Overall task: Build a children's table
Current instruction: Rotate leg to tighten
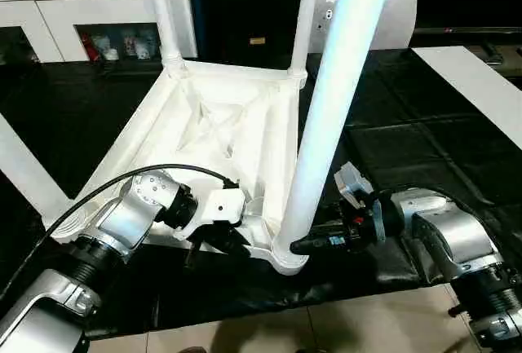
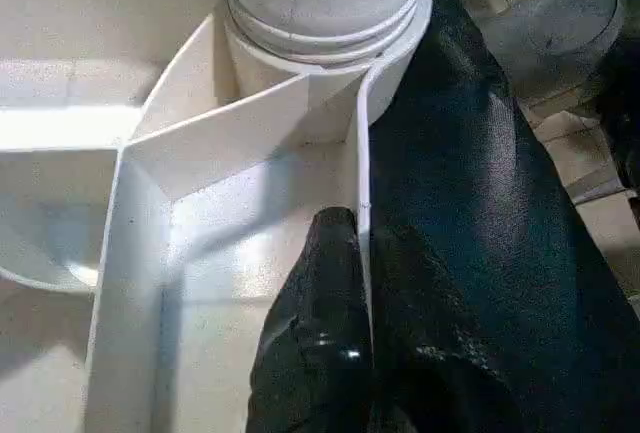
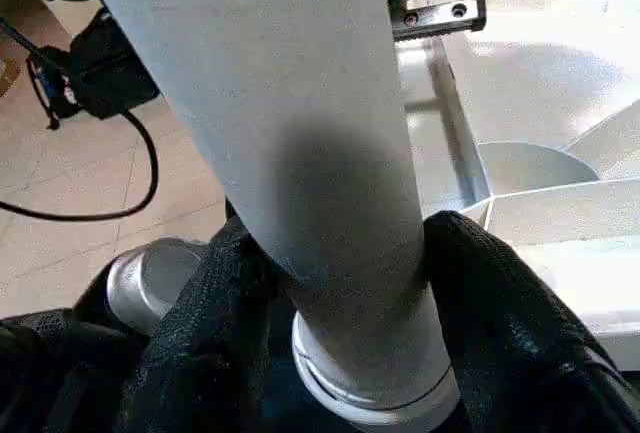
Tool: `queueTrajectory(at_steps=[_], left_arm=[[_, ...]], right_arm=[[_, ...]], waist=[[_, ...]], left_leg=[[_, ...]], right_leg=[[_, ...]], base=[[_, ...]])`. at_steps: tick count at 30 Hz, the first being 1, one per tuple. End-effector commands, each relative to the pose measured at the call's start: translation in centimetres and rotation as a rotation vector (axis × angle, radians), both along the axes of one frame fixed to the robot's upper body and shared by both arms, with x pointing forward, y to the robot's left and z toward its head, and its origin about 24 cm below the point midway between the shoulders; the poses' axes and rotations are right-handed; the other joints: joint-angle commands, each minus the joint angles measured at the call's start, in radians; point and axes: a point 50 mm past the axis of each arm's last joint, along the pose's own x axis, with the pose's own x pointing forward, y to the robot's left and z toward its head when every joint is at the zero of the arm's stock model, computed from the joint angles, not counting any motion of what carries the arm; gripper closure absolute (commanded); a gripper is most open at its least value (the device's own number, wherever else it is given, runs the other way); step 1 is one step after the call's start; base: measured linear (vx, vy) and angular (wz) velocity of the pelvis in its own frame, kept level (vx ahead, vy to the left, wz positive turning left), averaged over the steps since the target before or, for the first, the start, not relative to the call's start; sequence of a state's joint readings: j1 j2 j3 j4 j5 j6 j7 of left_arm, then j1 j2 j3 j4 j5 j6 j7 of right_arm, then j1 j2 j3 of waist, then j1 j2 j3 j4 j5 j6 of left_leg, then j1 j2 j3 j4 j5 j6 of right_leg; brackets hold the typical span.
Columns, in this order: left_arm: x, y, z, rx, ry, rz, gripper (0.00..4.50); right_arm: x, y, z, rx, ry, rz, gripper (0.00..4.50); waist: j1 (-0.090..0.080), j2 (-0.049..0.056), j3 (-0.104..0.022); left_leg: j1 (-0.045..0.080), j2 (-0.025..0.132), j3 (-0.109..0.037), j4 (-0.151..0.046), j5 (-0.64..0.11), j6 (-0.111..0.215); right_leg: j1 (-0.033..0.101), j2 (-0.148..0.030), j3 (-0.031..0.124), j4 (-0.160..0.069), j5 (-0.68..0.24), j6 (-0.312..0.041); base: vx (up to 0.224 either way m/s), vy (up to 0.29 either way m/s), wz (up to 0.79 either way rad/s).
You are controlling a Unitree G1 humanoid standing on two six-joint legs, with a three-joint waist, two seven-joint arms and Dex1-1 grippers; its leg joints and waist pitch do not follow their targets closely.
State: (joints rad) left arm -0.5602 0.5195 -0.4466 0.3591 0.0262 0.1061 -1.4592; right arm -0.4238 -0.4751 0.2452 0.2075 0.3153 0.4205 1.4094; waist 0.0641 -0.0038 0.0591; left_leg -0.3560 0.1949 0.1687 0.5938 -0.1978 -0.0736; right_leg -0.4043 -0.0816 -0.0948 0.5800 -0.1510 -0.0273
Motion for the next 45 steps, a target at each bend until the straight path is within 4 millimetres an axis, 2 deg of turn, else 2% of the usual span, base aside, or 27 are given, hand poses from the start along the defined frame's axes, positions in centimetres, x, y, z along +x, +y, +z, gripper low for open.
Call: queueTrajectory(at_steps=[1, 4, 5, 6, 8, 10, 11, 13, 15, 16, 17, 18, 19, 21, 22, 23, 24, 26, 28, 29, 30, 33, 36, 40, 42, 45], left_arm=[[-0.3, -1.0, 0.5, -0.017, 0.031, -0.067, 4.50], [-0.2, -1.4, 0.7, -0.050, 0.044, -0.004, 4.50], [-0.2, -1.5, 0.8, -0.054, 0.045, 0.013, 4.50], [0.1, -2.1, 1.0, -0.074, 0.041, 0.090, 4.50], [0.5, -2.8, 1.2, -0.098, 0.026, 0.164, 4.50], [0.8, -3.4, 1.3, -0.117, 0.008, 0.213, 4.50], [1.5, -4.3, 1.6, -0.158, -0.019, 0.323, 4.50], [1.6, -4.8, 1.7, -0.170, -0.021, 0.361, 4.50], [1.5, -5.4, 1.7, -0.185, -0.010, 0.405, 4.50], [1.5, -5.7, 1.7, -0.194, -0.005, 0.436, 4.50], [1.6, -6.1, 1.8, -0.204, -0.005, 0.480, 4.50], [1.9, -6.4, 1.9, -0.214, -0.012, 0.529, 4.50], [2.0, -6.8, 2.0, -0.224, -0.020, 0.558, 4.50], [2.1, -7.3, 2.1, -0.242, -0.020, 0.582, 4.50], [2.1, -7.5, 2.2, -0.251, -0.015, 0.589, 4.50], [2.1, -7.6, 2.3, -0.255, -0.020, 0.591, 4.50], [2.1, -7.6, 2.3, -0.254, -0.024, 0.593, 4.50], [2.0, -7.6, 2.2, -0.248, -0.032, 0.592, 4.50], [2.0, -7.6, 2.2, -0.247, -0.034, 0.591, 4.50], [2.0, -7.5, 2.1, -0.240, -0.041, 0.579, 4.50], [1.9, -7.3, 2.1, -0.235, -0.042, 0.571, 4.50], [1.9, -6.8, 2.0, -0.232, -0.044, 0.567, 4.50], [1.8, -6.3, 1.9, -0.230, -0.048, 0.542, 4.50], [1.8, -5.4, 1.6, -0.213, -0.041, 0.508, 4.50], [1.8, -4.6, 1.5, -0.200, -0.051, 0.456, 4.50], [1.7, -4.3, 1.4, -0.194, -0.045, 0.430, 4.50]], right_arm=[[-0.3, 0.6, 0.3, 0.048, 0.040, 0.003, 2.49], [-0.5, 1.4, 0.2, 0.066, 0.023, -0.043, 2.50], [-0.4, 1.6, 0.2, 0.066, 0.013, -0.061, 2.50], [-0.1, 2.6, -0.1, 0.049, -0.019, -0.166, 2.50], [0.5, 3.7, -0.2, 0.063, -0.016, -0.282, 2.50], [0.8, 4.4, -0.2, 0.080, -0.009, -0.356, 2.51], [1.2, 5.5, -0.3, 0.084, -0.002, -0.468, 2.51], [1.5, 5.9, -0.4, 0.067, -0.004, -0.527, 2.52], [1.7, 6.6, -0.6, 0.050, 0.001, -0.613, 2.52], [2.0, 7.0, -0.7, 0.037, 0.000, -0.680, 2.52], [2.2, 7.3, -0.7, 0.025, 0.000, -0.754, 2.52], [2.4, 7.8, -0.7, 0.014, 0.001, -0.813, 2.52], [2.5, 8.0, -0.7, 0.005, -0.028, -0.848, 2.52], [2.7, 8.3, -0.6, 0.002, -0.063, -0.880, 2.52], [2.7, 8.4, -0.6, 0.004, -0.067, -0.891, 2.19], [2.8, 8.5, -0.5, 0.036, -0.072, -0.910, 2.19], [2.9, 8.5, -0.3, 0.061, -0.081, -0.919, 2.00], [3.0, 8.6, -0.1, 0.081, -0.094, -0.915, 1.85], [3.0, 8.6, -0.1, 0.085, -0.097, -0.911, 1.58], [3.0, 8.5, 0.0, 0.096, -0.113, -0.892, 1.58], [2.9, 8.2, 0.1, 0.107, -0.119, -0.877, 1.34], [2.8, 7.2, 0.3, 0.125, -0.131, -0.871, 1.24], [2.7, 6.3, 0.4, 0.142, -0.133, -0.846, 1.00], [2.4, 5.0, 0.5, 0.140, -0.144, -0.791, 0.64], [2.5, 3.5, 0.4, 0.107, -0.173, -0.776, 0.48], [2.5, 3.0, 0.4, 0.103, -0.180, -0.754, 0.16]], waist=[[-0.006, -0.003, -0.064], [-0.007, 0.002, -0.061], [-0.009, 0.000, -0.061], [-0.012, 0.004, -0.058], [-0.020, 0.002, -0.055], [-0.034, -0.001, -0.053], [-0.050, -0.002, -0.050], [-0.064, -0.001, -0.053], [-0.083, -0.002, -0.053], [-0.090, -0.006, -0.055], [-0.095, -0.003, -0.053], [-0.098, 0.002, -0.052], [-0.103, -0.002, -0.054], [-0.102, 0.000, -0.053], [-0.101, 0.002, -0.053], [-0.102, 0.003, -0.057], [-0.103, 0.004, -0.058], [-0.103, 0.008, -0.065], [-0.101, 0.008, -0.066], [-0.099, 0.009, -0.065], [-0.099, 0.008, -0.064], [-0.096, 0.008, -0.060], [-0.091, 0.007, -0.056], [-0.076, 0.008, -0.055], [-0.067, 0.011, -0.057], [-0.056, 0.011, -0.057]], left_leg=[[0.005, 0.038, -0.001, -0.070, -0.151, 0.058], [0.005, 0.037, -0.002, -0.072, -0.168, 0.049], [0.007, 0.038, -0.002, -0.072, -0.174, 0.043], [0.005, 0.036, -0.003, -0.075, -0.186, 0.034], [0.007, 0.031, -0.006, -0.077, -0.215, 0.015], [0.005, 0.026, -0.009, -0.076, -0.238, 0.000], [-0.003, 0.025, -0.013, -0.079, -0.249, -0.006], [-0.002, 0.019, -0.016, -0.074, -0.264, -0.005], [-0.010, 0.017, -0.017, -0.073, -0.263, 0.004], [-0.010, 0.017, -0.016, -0.072, -0.254, 0.012], [-0.006, 0.015, -0.015, -0.070, -0.246, 0.017], [-0.005, 0.015, -0.015, -0.070, -0.245, 0.017], [-0.005, 0.014, -0.014, -0.068, -0.239, 0.018], [-0.001, 0.016, -0.012, -0.069, -0.234, 0.028], [-0.002, 0.017, -0.013, -0.070, -0.227, 0.036], [-0.007, 0.022, -0.014, -0.072, -0.206, 0.040], [-0.010, 0.024, -0.014, -0.073, -0.196, 0.042], [-0.014, 0.025, -0.012, -0.069, -0.136, 0.056], [-0.017, 0.024, -0.009, -0.065, -0.091, 0.079], [-0.017, 0.024, -0.009, -0.066, -0.086, 0.084], [-0.016, 0.024, -0.008, -0.065, -0.089, 0.092], [-0.013, 0.026, -0.006, -0.067, -0.102, 0.099], [-0.011, 0.027, -0.005, -0.068, -0.136, 0.089], [-0.008, 0.029, -0.004, -0.069, -0.142, 0.084], [-0.004, 0.030, -0.004, -0.068, -0.131, 0.079], [0.000, 0.032, -0.001, -0.069, -0.130, 0.077]], right_leg=[[0.057, -0.060, 0.052, -0.059, -0.296, -0.193], [0.055, -0.062, 0.052, -0.063, -0.331, -0.185], [0.054, -0.062, 0.053, -0.065, -0.337, -0.178], [0.054, -0.061, 0.051, -0.067, -0.362, -0.171], [0.052, -0.060, 0.047, -0.074, -0.423, -0.153], [0.053, -0.061, 0.043, -0.082, -0.498, -0.121], [0.056, -0.058, 0.038, -0.087, -0.536, -0.098], [0.054, -0.061, 0.033, -0.095, -0.571, -0.075], [0.055, -0.060, 0.032, -0.098, -0.564, -0.072], [0.054, -0.059, 0.034, -0.098, -0.556, -0.074], [0.047, -0.057, 0.035, -0.098, -0.551, -0.082], [0.046, -0.057, 0.036, -0.098, -0.547, -0.087], [0.045, -0.054, 0.034, -0.100, -0.543, -0.088], [0.042, -0.054, 0.037, -0.100, -0.521, -0.093], [0.044, -0.053, 0.038, -0.098, -0.492, -0.101], [0.048, -0.052, 0.041, -0.088, -0.428, -0.117], [0.049, -0.052, 0.042, -0.084, -0.396, -0.127], [0.054, -0.052, 0.046, -0.067, -0.249, -0.175], [0.057, -0.051, 0.048, -0.058, -0.160, -0.208], [0.058, -0.051, 0.047, -0.057, -0.148, -0.216], [0.059, -0.051, 0.048, -0.056, -0.138, -0.225], [0.058, -0.053, 0.048, -0.058, -0.157, -0.230], [0.057, -0.054, 0.049, -0.065, -0.224, -0.211], [0.055, -0.054, 0.051, -0.068, -0.253, -0.196], [0.053, -0.055, 0.052, -0.066, -0.244, -0.197], [0.049, -0.054, 0.053, -0.065, -0.232, -0.200]], base=[[0.000, 0.000, 0.00], [0.000, 0.000, 0.00], [0.000, 0.000, 0.00], [0.000, 0.000, 0.00], [0.000, 0.000, 0.00], [0.000, 0.000, 0.00], [0.000, 0.000, 0.00], [0.000, 0.000, 0.00], [0.000, 0.000, 0.00], [0.000, 0.000, 0.00], [0.000, 0.000, 0.00], [0.000, 0.000, 0.00], [0.000, 0.000, 0.00], [0.000, 0.000, 0.00], [0.000, 0.000, 0.00], [0.000, 0.000, 0.00], [0.000, 0.000, 0.00], [0.000, 0.000, 0.00], [0.000, 0.000, 0.00], [0.000, 0.000, 0.00], [0.000, 0.000, 0.00], [0.000, 0.000, 0.00], [0.000, 0.000, 0.00], [0.000, 0.000, 0.00], [0.000, 0.000, 0.00], [0.000, 0.000, 0.00]])
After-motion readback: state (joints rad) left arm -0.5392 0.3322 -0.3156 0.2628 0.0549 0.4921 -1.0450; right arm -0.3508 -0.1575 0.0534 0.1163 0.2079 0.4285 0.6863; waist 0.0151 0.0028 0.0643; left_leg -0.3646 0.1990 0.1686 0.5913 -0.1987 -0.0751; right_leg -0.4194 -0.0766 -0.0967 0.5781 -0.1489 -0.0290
